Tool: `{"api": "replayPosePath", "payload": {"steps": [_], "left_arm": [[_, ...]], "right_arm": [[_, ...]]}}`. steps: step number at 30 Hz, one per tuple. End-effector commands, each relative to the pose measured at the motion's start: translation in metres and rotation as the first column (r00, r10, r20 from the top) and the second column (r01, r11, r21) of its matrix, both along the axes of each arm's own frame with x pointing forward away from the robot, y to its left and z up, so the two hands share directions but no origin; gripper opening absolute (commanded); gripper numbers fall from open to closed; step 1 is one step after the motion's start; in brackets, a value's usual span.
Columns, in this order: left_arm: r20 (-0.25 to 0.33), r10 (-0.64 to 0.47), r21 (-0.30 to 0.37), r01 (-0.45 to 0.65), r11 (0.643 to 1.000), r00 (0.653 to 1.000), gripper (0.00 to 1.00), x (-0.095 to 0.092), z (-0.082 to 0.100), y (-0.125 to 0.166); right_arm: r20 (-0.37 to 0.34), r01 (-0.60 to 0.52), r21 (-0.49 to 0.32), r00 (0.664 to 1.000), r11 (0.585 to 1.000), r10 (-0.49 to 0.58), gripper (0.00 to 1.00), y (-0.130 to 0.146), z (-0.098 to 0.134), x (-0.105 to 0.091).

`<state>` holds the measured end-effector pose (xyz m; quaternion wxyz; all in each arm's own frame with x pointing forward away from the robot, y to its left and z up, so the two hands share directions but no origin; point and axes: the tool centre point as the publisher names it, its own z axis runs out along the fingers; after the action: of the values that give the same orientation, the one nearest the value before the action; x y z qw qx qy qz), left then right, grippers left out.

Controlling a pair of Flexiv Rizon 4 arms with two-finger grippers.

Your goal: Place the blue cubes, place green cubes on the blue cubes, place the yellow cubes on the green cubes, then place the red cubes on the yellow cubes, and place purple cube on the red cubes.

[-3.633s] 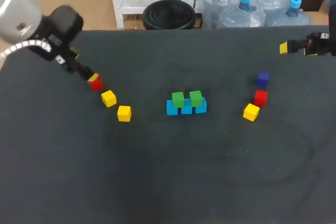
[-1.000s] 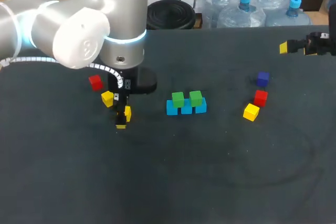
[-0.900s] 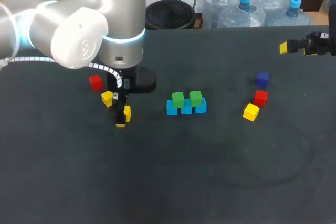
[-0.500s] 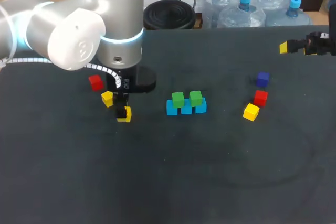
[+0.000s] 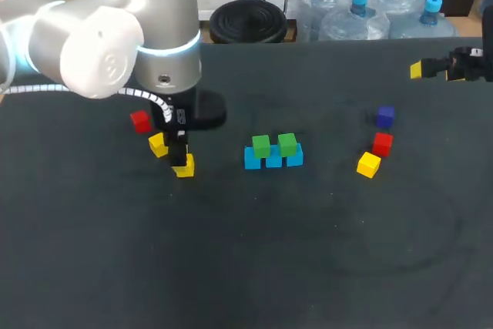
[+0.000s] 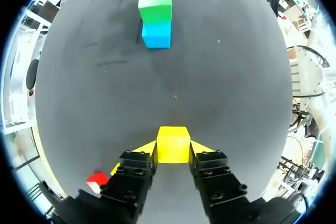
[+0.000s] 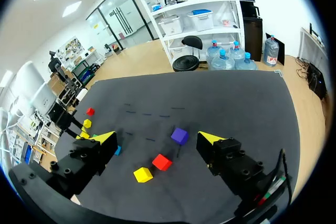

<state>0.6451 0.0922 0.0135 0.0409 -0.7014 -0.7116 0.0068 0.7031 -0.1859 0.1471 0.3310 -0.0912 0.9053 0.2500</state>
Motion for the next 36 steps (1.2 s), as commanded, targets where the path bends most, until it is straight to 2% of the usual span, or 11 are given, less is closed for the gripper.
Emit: {"api": "replayPosePath", "payload": {"steps": [1,6,10,14,19,21,23,32,36], "left_arm": [[-0.016,-0.005,0.069,0.006,0.998,1.000,0.00,0.015,0.018,-0.019],[0.016,-0.019,0.134,0.016,0.991,1.000,0.00,0.039,0.047,-0.029],[0.061,-0.054,0.195,0.041,0.980,0.997,0.00,0.050,0.072,-0.038],[0.067,-0.050,0.211,0.035,0.977,0.996,0.00,0.058,0.082,-0.046],[0.058,-0.079,0.237,0.063,0.969,0.995,0.00,0.065,0.092,-0.070],[0.057,-0.080,0.232,0.065,0.970,0.995,0.00,0.068,0.095,-0.078],[0.098,-0.072,0.205,0.051,0.977,0.993,0.00,0.069,0.098,-0.087],[0.112,0.002,0.047,-0.008,0.999,0.994,0.00,0.060,0.095,-0.119],[0.113,0.025,0.023,-0.028,0.999,0.993,0.00,0.059,0.092,-0.121]], "right_arm": [[-0.001,0.004,-0.004,1.000,1.000,-0.004,1.00,0.000,0.001,-0.001],[-0.001,0.004,-0.004,1.000,1.000,-0.004,1.00,0.000,0.001,-0.001],[-0.001,0.004,-0.004,1.000,1.000,-0.004,1.00,0.000,0.001,-0.001],[-0.001,0.004,-0.004,1.000,1.000,-0.004,1.00,0.000,0.001,-0.001],[-0.001,0.004,-0.004,1.000,1.000,-0.004,1.00,0.000,0.001,-0.001],[-0.001,0.004,-0.004,1.000,1.000,-0.004,1.00,0.000,0.001,-0.001],[-0.001,0.004,-0.004,1.000,1.000,-0.004,1.00,0.000,0.001,-0.001],[-0.001,0.004,-0.004,1.000,1.000,-0.004,1.00,0.000,0.001,-0.001],[-0.001,0.004,-0.004,1.000,1.000,-0.004,1.00,0.000,0.001,-0.001]]}}
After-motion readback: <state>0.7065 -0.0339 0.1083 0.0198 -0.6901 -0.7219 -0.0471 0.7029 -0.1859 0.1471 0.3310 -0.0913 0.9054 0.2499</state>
